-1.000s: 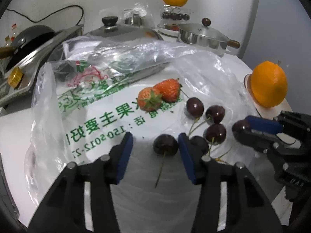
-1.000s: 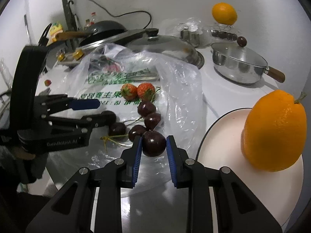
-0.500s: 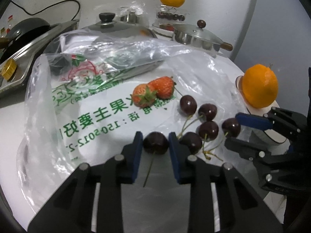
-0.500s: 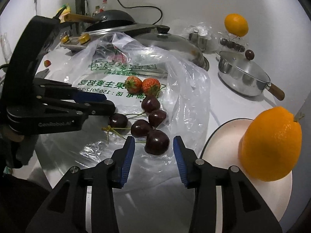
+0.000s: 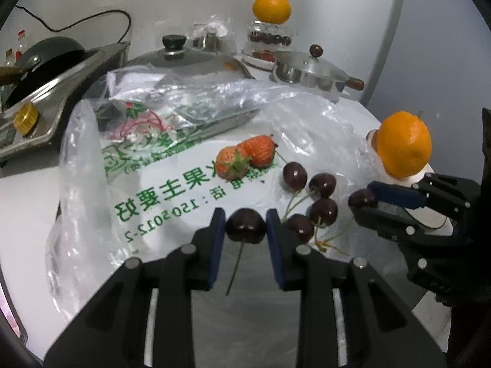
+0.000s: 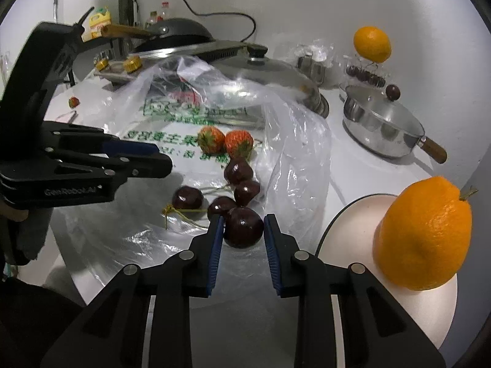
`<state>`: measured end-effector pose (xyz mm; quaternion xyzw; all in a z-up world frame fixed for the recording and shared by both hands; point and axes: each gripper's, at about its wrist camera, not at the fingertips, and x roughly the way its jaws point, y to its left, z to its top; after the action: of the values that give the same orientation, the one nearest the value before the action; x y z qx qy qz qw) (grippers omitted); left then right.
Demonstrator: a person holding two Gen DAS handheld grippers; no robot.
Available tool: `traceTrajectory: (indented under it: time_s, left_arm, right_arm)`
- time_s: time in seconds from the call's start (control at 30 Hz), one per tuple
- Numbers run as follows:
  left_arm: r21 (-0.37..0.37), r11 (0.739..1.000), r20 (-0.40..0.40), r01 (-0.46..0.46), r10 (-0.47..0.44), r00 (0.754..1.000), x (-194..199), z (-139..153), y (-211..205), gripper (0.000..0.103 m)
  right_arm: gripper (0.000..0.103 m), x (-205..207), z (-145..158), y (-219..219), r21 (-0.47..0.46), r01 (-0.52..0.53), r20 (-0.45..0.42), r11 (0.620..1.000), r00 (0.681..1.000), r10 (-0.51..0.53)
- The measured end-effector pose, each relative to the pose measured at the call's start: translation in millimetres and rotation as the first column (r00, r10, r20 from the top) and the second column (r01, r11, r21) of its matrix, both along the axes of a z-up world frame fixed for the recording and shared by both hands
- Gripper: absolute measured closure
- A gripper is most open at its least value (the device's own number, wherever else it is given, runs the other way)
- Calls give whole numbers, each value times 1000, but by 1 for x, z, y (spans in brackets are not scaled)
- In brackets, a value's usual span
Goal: Organize fruits
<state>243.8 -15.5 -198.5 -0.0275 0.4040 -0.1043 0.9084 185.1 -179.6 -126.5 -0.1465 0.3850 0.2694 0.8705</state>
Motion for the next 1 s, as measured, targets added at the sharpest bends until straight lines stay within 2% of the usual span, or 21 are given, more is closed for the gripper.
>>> traceTrajectory:
  time_s: [0.4,0.6,0.9,0.93,1.0]
  left_arm:
    - [-6,1000,46,-20,20,999,-19,14,10,75]
    - [-11,1000,52,-14,15,999,-26,14,12,75]
    - [-1,1000,51,-22,22,998,-36,11,16,75]
    - [0,1000,50,-21,21,999,-37,10,16,75]
    - [1,1000,52,-21,21,998,-38,11,15,75]
  right_arm:
    - [74,-15,21,12,33,-36,26,999,999,35]
    - [74,-21,12,20,8,-46,4,999,999,46]
    - [74,-21,-3,17,-13,-9,-19,1000,1000,9]
    - [73,-22,-2,16,-9,-9,-14,1000,1000,9]
    - [62,-25,4,14,1,-6,3,1000,1000,6]
